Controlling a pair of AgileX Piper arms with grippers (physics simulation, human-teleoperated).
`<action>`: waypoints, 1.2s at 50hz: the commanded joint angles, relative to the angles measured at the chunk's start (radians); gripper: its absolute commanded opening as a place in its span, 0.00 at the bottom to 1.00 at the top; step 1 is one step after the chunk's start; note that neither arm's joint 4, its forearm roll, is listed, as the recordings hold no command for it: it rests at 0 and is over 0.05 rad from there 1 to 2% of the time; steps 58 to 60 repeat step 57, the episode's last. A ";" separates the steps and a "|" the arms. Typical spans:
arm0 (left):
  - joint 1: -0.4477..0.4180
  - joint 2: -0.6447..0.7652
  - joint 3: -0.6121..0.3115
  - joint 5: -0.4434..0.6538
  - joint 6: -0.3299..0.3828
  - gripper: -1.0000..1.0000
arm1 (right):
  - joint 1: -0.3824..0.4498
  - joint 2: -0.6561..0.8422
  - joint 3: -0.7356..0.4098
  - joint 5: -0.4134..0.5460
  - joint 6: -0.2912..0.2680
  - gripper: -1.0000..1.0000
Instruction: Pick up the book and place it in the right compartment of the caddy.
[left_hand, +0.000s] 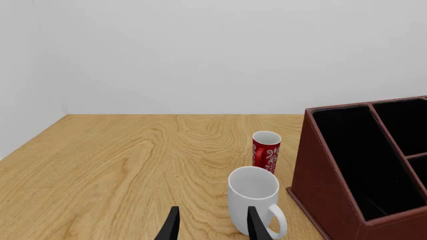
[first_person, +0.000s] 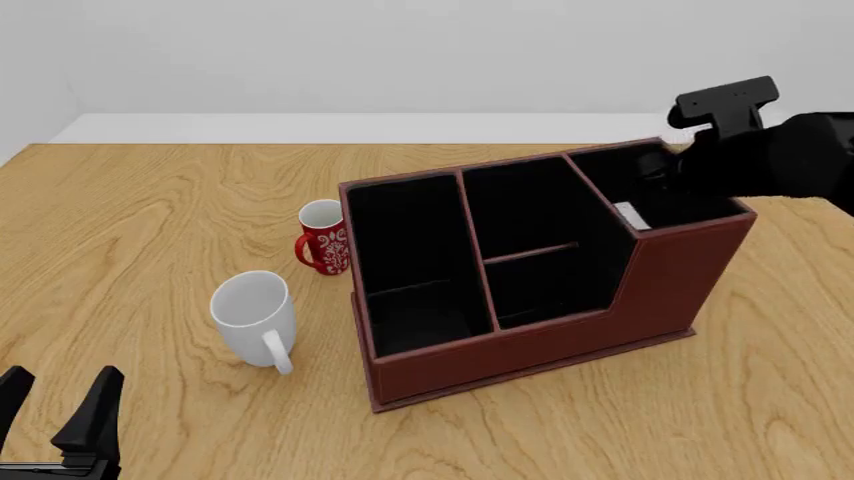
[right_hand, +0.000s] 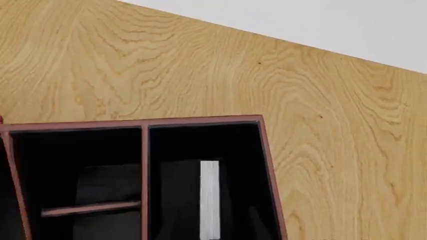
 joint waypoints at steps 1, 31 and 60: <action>0.000 0.000 0.000 0.000 0.000 1.00 | 0.018 -0.155 0.108 -0.032 -0.012 1.00; 0.000 0.000 0.000 0.000 0.000 1.00 | -0.079 -0.616 0.518 -0.299 -0.175 1.00; 0.000 0.000 0.000 0.000 0.000 1.00 | -0.090 -1.200 0.695 -0.260 0.038 1.00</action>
